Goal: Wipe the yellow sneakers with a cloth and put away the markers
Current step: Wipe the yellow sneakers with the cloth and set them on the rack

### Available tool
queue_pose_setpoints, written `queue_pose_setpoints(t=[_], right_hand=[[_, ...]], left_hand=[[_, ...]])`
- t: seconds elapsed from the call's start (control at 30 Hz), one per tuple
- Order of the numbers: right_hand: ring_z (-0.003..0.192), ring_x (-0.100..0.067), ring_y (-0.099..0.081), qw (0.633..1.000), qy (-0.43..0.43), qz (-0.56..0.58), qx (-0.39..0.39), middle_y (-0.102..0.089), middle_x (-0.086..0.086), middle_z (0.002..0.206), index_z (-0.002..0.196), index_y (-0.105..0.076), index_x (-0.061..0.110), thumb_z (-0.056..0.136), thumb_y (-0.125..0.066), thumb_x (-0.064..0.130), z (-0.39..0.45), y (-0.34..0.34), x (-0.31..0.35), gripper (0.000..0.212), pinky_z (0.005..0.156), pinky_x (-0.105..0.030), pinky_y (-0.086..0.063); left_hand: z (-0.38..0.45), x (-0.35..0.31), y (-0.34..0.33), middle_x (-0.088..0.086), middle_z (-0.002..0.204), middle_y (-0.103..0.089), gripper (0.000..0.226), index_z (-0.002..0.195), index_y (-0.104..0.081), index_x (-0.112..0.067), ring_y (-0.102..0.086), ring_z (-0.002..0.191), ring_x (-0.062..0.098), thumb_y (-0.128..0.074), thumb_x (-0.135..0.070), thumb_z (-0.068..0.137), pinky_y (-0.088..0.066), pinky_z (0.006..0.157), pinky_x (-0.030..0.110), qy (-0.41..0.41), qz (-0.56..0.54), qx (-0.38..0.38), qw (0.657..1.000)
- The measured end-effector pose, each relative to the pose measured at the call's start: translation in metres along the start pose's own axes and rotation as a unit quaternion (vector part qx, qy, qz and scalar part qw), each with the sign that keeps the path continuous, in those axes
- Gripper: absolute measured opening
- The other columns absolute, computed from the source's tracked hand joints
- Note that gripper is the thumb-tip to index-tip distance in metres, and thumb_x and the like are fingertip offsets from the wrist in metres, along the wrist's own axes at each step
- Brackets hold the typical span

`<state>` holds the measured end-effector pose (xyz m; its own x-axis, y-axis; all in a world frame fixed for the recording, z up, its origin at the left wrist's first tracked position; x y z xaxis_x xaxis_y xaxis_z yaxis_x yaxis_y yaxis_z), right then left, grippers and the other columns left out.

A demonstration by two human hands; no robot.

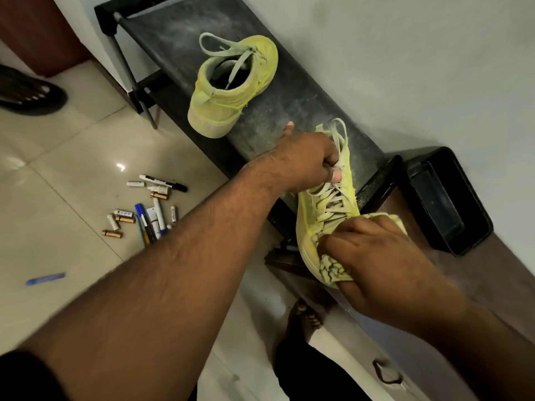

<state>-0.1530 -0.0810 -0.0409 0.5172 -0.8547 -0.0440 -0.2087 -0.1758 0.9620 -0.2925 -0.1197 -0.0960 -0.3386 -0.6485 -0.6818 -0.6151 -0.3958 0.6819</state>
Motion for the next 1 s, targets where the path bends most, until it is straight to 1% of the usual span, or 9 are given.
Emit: queue_pose_setpoints(t=[0.07, 0.2, 0.37, 0.43, 0.57, 0.63, 0.77, 0.9, 1.0], right_hand=[[0.073, -0.020, -0.060, 1.000, 0.012, -0.020, 0.007, -0.067, 0.006, 0.075, 0.088, -0.066, 0.023, 0.067, -0.054, 0.039, 0.001, -0.001, 0.004, 0.029, 0.066, -0.032, -0.047], [0.060, -0.026, -0.053, 0.994, -0.068, -0.081, -0.004, -0.061, -0.006, 0.058, 0.076, -0.062, 0.012, 0.052, -0.081, 0.026, 0.011, 0.006, 0.000, 0.033, 0.057, -0.035, -0.044], [0.071, -0.026, -0.054, 0.992, 0.051, -0.111, 0.035, -0.064, -0.010, 0.074, 0.089, -0.063, 0.009, 0.059, -0.077, 0.022, 0.005, -0.014, 0.028, 0.035, 0.064, -0.038, -0.045], [0.072, -0.027, -0.055, 0.992, 0.036, -0.117, 0.038, -0.065, -0.010, 0.075, 0.090, -0.064, 0.009, 0.058, -0.078, 0.022, 0.004, -0.011, 0.016, 0.038, 0.064, -0.038, -0.046], [0.074, -0.027, -0.058, 0.993, 0.003, -0.112, 0.037, -0.069, -0.007, 0.079, 0.091, -0.065, 0.012, 0.059, -0.075, 0.024, 0.008, -0.005, 0.007, 0.036, 0.066, -0.037, -0.046], [0.074, -0.026, -0.060, 0.994, 0.011, -0.097, 0.038, -0.070, -0.005, 0.081, 0.092, -0.067, 0.013, 0.056, -0.076, 0.025, 0.005, -0.007, 0.013, 0.039, 0.064, -0.036, -0.047], [0.069, -0.024, -0.055, 0.993, -0.064, -0.088, 0.033, -0.068, -0.002, 0.072, 0.090, -0.067, 0.014, 0.051, -0.084, 0.024, 0.009, -0.004, 0.003, 0.043, 0.061, -0.034, -0.042], [0.060, -0.014, -0.049, 0.999, -0.030, -0.024, 0.037, -0.059, 0.006, 0.059, 0.082, -0.068, 0.019, 0.050, -0.083, 0.022, 0.010, -0.003, 0.011, 0.036, 0.052, -0.027, -0.039], [0.059, -0.013, -0.047, 0.999, -0.022, -0.017, 0.042, -0.054, 0.006, 0.057, 0.084, -0.067, 0.019, 0.064, -0.067, 0.029, 0.011, 0.012, -0.010, 0.022, 0.053, -0.028, -0.042]], left_hand=[[0.000, -0.001, 0.001, -0.012, 0.060, -0.043, 0.042, 0.057, -0.041, -0.023, -0.046, 0.069, 0.004, -0.061, -0.039, 0.090, 0.003, 0.120, 0.049, -0.004, 0.001, -0.004, 1.000], [0.000, 0.000, 0.000, -0.011, 0.062, -0.046, 0.041, 0.059, -0.043, -0.020, -0.047, 0.070, 0.006, -0.059, -0.040, 0.091, 0.002, 0.120, 0.050, -0.003, 0.011, -0.007, 1.000], [-0.003, 0.000, 0.003, -0.013, 0.070, -0.056, 0.027, 0.074, -0.060, -0.020, -0.053, 0.087, 0.008, -0.061, -0.041, 0.090, 0.004, 0.119, 0.051, -0.008, -0.014, -0.002, 1.000], [-0.003, -0.001, 0.002, -0.011, 0.074, -0.060, 0.026, 0.078, -0.063, -0.017, -0.054, 0.088, 0.007, -0.060, -0.040, 0.091, 0.005, 0.119, 0.052, -0.012, -0.019, 0.003, 1.000], [0.000, 0.000, 0.001, -0.010, 0.062, -0.049, 0.036, 0.062, -0.049, -0.019, -0.044, 0.066, -0.001, -0.061, -0.037, 0.091, 0.004, 0.120, 0.051, -0.020, -0.026, 0.002, 0.999], [0.001, 0.000, 0.000, -0.008, 0.060, -0.047, 0.038, 0.060, -0.046, -0.018, -0.044, 0.063, 0.000, -0.063, -0.036, 0.090, 0.004, 0.120, 0.049, -0.026, -0.025, 0.003, 0.999], [0.001, 0.002, -0.001, -0.007, 0.059, -0.046, 0.038, 0.062, -0.047, -0.017, -0.045, 0.061, 0.002, -0.063, -0.036, 0.090, 0.003, 0.120, 0.047, -0.026, -0.040, -0.004, 0.999], [0.001, 0.002, 0.000, -0.007, 0.060, -0.048, 0.037, 0.062, -0.048, -0.017, -0.045, 0.062, 0.000, -0.064, -0.036, 0.089, 0.005, 0.120, 0.045, -0.029, -0.035, -0.001, 0.999], [0.002, 0.002, 0.000, -0.007, 0.063, -0.049, 0.035, 0.064, -0.049, -0.017, -0.042, 0.063, -0.002, -0.062, -0.036, 0.090, 0.003, 0.120, 0.046, -0.028, -0.034, -0.005, 0.999]])
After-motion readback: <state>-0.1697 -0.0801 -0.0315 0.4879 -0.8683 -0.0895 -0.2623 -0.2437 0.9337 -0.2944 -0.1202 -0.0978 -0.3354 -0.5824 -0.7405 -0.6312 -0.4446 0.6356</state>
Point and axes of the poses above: each hand's wrist, its own z-axis towards the middle knuckle, its own y-axis out of the back of the hand, x = y × z, the point moved 7 cm from there along z, towards the middle knuckle
